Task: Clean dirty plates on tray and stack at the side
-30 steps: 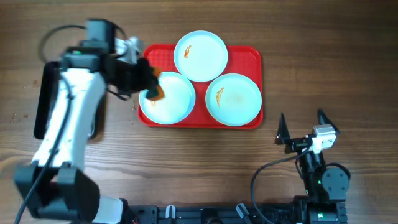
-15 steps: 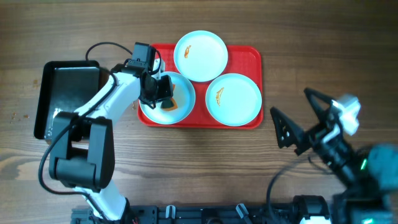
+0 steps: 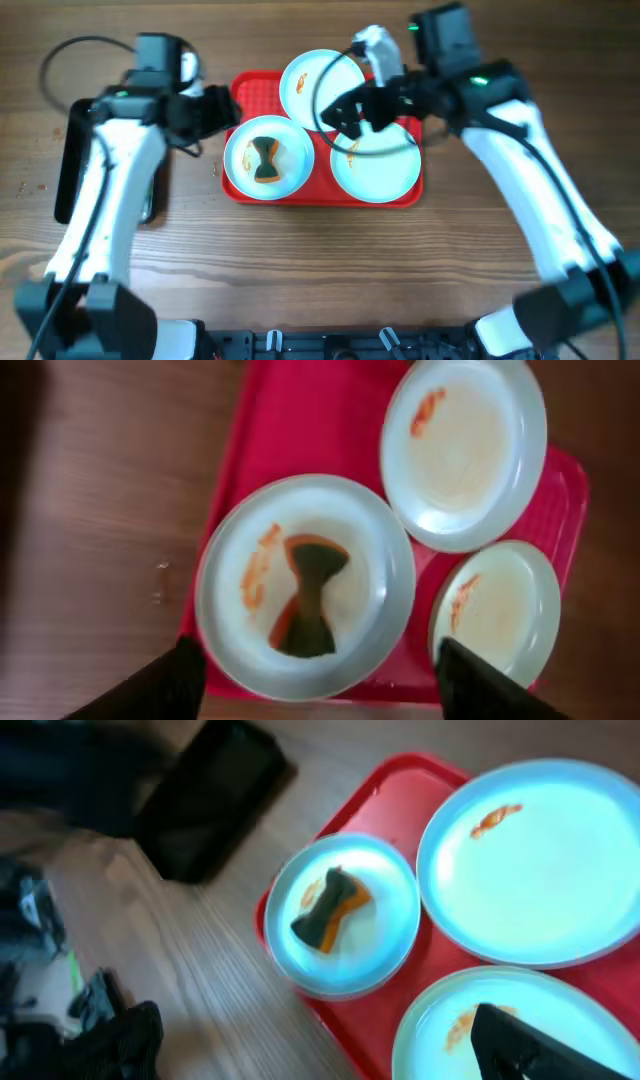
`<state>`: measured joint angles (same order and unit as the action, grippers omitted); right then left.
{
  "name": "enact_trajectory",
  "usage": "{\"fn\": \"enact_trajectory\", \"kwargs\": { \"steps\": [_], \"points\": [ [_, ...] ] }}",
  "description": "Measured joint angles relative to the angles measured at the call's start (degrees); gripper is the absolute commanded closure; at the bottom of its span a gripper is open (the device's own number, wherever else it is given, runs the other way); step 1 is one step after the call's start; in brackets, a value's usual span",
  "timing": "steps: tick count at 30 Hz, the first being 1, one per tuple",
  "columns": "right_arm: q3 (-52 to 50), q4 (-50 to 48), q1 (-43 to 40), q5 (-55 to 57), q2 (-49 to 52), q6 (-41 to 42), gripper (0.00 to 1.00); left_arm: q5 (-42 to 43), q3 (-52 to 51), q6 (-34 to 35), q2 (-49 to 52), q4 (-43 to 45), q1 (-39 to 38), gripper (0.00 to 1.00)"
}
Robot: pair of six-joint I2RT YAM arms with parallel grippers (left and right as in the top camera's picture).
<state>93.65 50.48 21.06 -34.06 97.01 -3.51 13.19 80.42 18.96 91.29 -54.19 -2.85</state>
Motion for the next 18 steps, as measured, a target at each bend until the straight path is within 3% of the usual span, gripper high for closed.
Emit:
{"fn": "enact_trajectory", "kwargs": {
  "steps": [2, 4, 6, 10, 15, 18],
  "points": [
    [0.04, -3.28, 1.05, -0.02, 5.9, 7.28, 0.01, -0.55, 0.15, 0.04, -0.81, -4.28, 3.52, 0.23],
    [0.07, -5.07, 1.46, -0.94, 10.01, 9.94, 0.4, -0.9, -0.92, 0.02, -0.04, -5.6, 4.87, 0.22],
    [0.07, -5.55, 2.43, 0.37, 14.45, 11.19, 0.59, -0.98, -2.34, 0.04, 0.0, -5.84, 5.18, 0.22],
    [0.11, -6.99, 6.54, 9.25, 22.69, 14.45, 0.57, -1.01, -4.22, 0.02, 0.0, -5.64, 5.2, 0.23],
    [0.15, -11.04, 10.38, 17.81, 24.09, 19.41, 0.56, -0.98, -4.31, 0.02, 0.0, -6.19, 5.2, 0.22],
    [0.15, -12.02, 10.14, 22.01, 24.3, 20.65, 0.62, -1.01, -4.31, 0.04, 0.0, -6.19, 5.2, 0.22]
  ]
}}
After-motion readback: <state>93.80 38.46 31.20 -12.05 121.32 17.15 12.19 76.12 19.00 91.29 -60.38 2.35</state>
